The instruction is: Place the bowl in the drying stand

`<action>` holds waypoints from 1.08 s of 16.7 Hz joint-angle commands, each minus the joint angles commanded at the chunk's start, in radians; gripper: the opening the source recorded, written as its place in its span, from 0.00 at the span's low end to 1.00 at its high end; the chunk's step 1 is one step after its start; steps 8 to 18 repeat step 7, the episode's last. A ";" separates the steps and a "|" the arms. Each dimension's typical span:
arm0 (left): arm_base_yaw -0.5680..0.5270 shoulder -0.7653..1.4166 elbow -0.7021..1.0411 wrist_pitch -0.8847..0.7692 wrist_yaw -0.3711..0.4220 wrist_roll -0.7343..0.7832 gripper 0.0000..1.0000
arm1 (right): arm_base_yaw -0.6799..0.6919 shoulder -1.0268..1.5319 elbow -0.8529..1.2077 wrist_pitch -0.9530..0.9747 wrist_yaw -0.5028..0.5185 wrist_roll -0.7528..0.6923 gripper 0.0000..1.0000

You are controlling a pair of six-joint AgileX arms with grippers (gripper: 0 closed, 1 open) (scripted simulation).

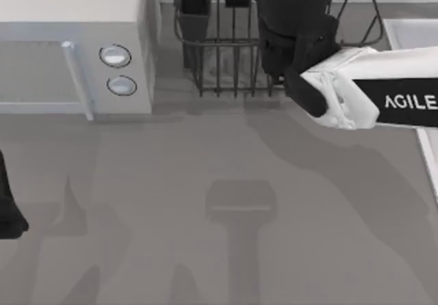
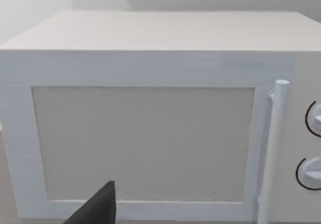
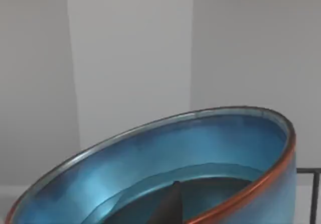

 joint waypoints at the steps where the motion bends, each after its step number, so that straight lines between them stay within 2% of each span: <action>1: 0.000 0.000 0.000 0.000 0.000 0.000 1.00 | 0.000 0.000 0.000 0.000 0.000 0.000 0.98; 18: 0.000 0.000 0.000 0.000 0.000 0.000 1.00 | 0.000 0.000 0.000 0.000 0.000 0.000 1.00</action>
